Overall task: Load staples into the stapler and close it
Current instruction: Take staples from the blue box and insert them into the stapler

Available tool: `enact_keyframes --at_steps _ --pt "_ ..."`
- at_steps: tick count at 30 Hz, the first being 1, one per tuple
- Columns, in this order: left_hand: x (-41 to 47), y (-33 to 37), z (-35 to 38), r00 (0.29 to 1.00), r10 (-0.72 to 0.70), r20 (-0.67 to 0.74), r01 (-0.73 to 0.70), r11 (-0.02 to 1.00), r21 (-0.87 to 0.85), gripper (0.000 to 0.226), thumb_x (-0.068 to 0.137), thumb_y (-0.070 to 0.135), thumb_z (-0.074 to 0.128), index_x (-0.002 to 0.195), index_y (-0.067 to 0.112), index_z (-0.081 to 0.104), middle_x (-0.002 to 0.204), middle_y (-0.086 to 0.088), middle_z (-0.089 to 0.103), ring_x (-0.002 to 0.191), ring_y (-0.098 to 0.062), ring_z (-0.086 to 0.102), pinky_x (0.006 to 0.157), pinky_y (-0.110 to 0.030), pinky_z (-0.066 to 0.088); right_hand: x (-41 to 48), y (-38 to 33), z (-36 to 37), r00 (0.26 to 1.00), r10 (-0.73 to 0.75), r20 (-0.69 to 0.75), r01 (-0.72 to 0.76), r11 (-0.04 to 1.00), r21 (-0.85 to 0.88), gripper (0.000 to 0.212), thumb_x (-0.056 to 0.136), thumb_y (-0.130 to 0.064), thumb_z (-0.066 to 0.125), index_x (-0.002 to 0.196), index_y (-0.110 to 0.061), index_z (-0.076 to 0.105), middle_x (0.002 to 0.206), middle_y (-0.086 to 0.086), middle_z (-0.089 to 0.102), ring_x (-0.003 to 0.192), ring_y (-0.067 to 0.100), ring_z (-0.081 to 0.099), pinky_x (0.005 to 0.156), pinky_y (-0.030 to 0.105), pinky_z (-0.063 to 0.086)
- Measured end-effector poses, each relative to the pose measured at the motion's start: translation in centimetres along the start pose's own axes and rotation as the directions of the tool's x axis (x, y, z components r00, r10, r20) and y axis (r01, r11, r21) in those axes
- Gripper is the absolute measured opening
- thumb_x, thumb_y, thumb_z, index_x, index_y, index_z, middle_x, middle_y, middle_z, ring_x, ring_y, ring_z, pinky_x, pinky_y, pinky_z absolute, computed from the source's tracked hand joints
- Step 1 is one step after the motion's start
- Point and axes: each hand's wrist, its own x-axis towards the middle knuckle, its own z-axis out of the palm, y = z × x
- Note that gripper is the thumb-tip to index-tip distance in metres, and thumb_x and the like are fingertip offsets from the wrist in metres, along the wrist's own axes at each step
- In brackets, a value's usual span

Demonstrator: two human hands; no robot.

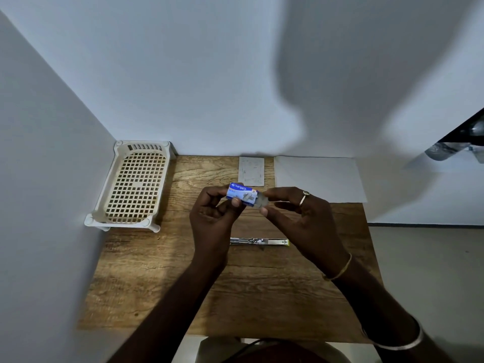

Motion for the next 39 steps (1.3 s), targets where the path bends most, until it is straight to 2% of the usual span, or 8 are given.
enact_keyframes --at_steps 7,15,25,31,35,39 --pt "0.2 0.6 0.3 0.999 0.026 0.029 -0.028 0.998 0.05 0.017 0.085 0.009 0.075 0.095 0.01 0.062 0.102 -0.016 0.072 0.099 -0.032 0.072 0.081 -0.038 0.059 0.2 0.0 -0.4 1.0 -0.012 -0.009 0.012 0.999 -0.049 0.014 0.089 -0.024 0.075 0.102 -0.019 0.077 0.103 -0.012 0.075 0.1 0.003 0.07 0.081 0.023 0.059" --pt "0.8 0.8 0.0 0.997 0.045 0.07 -0.05 0.996 0.074 0.019 0.085 0.007 0.076 0.098 0.008 0.062 0.104 -0.018 0.071 0.107 -0.038 0.07 0.082 -0.04 0.06 0.7 -0.2 -0.1 0.998 -0.056 0.027 0.059 0.99 -0.13 0.015 0.087 -0.018 0.076 0.103 -0.019 0.074 0.101 -0.008 0.074 0.096 0.006 0.07 0.074 0.031 0.061" --pt "0.7 0.2 -0.3 0.995 -0.087 0.041 0.09 0.993 -0.074 0.02 0.089 -0.007 0.067 0.097 0.012 0.063 0.103 -0.011 0.075 0.1 -0.026 0.073 0.08 -0.033 0.059 1.2 -0.9 0.2 0.978 -0.158 0.134 0.193 0.931 -0.311 0.022 0.091 -0.021 0.071 0.113 -0.024 0.071 0.105 -0.008 0.068 0.079 0.006 0.065 0.068 0.027 0.057" --pt "0.5 0.2 -0.7 0.993 -0.115 0.038 0.119 0.988 -0.099 0.02 0.089 -0.007 0.068 0.098 0.01 0.062 0.104 -0.013 0.075 0.1 -0.027 0.073 0.08 -0.034 0.059 1.6 -1.2 0.1 0.976 -0.089 0.2 0.17 0.884 -0.435 0.021 0.089 -0.03 0.072 0.11 -0.024 0.073 0.101 -0.009 0.067 0.07 0.007 0.063 0.061 0.034 0.056" --pt "0.2 0.2 -0.9 0.99 -0.136 0.043 0.139 0.986 -0.094 0.019 0.089 -0.001 0.072 0.099 0.01 0.061 0.105 -0.014 0.074 0.101 -0.027 0.072 0.081 -0.034 0.059 1.8 -1.6 0.0 0.976 -0.075 0.203 0.157 0.891 -0.426 0.013 0.086 -0.029 0.076 0.098 -0.026 0.073 0.095 -0.009 0.068 0.068 0.009 0.063 0.061 0.038 0.055" --pt "0.1 0.3 -1.0 0.99 -0.14 0.032 0.142 0.986 -0.092 0.02 0.083 0.012 0.077 0.098 0.013 0.064 0.105 -0.014 0.075 0.102 -0.03 0.072 0.083 -0.037 0.059 1.6 -1.6 0.0 0.981 -0.054 0.187 0.125 0.913 -0.389 0.012 0.087 -0.029 0.075 0.099 -0.024 0.073 0.095 -0.01 0.069 0.069 0.007 0.064 0.062 0.033 0.056"
